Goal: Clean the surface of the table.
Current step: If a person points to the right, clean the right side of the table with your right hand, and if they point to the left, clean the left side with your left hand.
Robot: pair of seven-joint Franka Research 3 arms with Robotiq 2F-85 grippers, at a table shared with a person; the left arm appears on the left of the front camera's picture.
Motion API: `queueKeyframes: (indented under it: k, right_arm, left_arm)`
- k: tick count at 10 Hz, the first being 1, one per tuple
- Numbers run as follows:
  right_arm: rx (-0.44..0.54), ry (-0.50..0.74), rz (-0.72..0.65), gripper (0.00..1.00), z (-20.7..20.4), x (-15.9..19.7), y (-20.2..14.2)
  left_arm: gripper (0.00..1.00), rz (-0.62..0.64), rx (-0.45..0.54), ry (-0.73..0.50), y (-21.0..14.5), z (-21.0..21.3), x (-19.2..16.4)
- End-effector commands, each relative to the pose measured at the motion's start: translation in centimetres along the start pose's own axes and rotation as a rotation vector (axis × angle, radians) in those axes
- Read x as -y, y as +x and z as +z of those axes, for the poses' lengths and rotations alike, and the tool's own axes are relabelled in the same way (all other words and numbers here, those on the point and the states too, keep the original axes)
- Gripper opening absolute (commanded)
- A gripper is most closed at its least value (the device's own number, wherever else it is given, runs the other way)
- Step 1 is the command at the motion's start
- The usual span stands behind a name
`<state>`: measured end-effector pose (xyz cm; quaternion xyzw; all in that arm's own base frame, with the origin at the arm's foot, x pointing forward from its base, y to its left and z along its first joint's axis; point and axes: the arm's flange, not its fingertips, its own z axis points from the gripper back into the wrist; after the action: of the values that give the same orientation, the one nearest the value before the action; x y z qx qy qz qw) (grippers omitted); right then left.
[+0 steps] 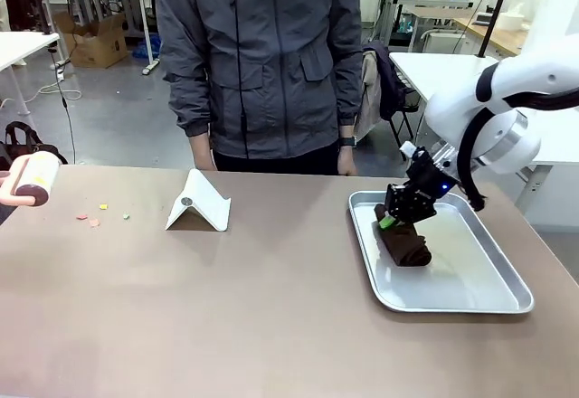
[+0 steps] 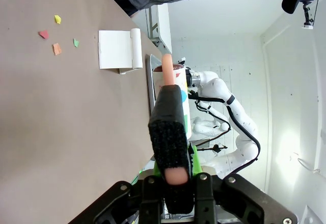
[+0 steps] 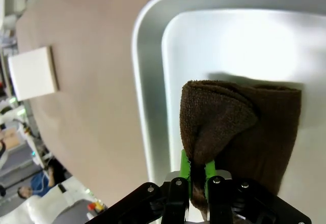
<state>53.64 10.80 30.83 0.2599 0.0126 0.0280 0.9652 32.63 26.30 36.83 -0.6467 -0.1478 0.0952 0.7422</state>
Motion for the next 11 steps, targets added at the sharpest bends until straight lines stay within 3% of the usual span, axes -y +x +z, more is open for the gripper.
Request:
queueKeyframes:
  k: [1,3,7,11]
  right_arm:
    - [-0.041,0.060,0.087,0.12,-0.8,-1.1,0.2]
    - [-0.066,-0.036,0.160,0.12,-1.1,-1.6,-0.3]
    - [-0.036,-0.300,0.086,0.12,-0.7,0.3,-1.1]
    - [0.035,-0.283,-0.081,0.12,2.1,4.8,-2.0]
  left_arm:
    - [0.00,-0.008,0.003,-0.001,-0.4,-0.1,0.4]
    - [0.00,-0.008,0.003,-0.001,-0.4,-0.1,0.4]
    - [0.00,-0.008,0.003,-0.001,-0.4,-0.1,0.4]
    - [0.00,-0.008,0.003,-0.001,-0.4,-0.1,0.4]
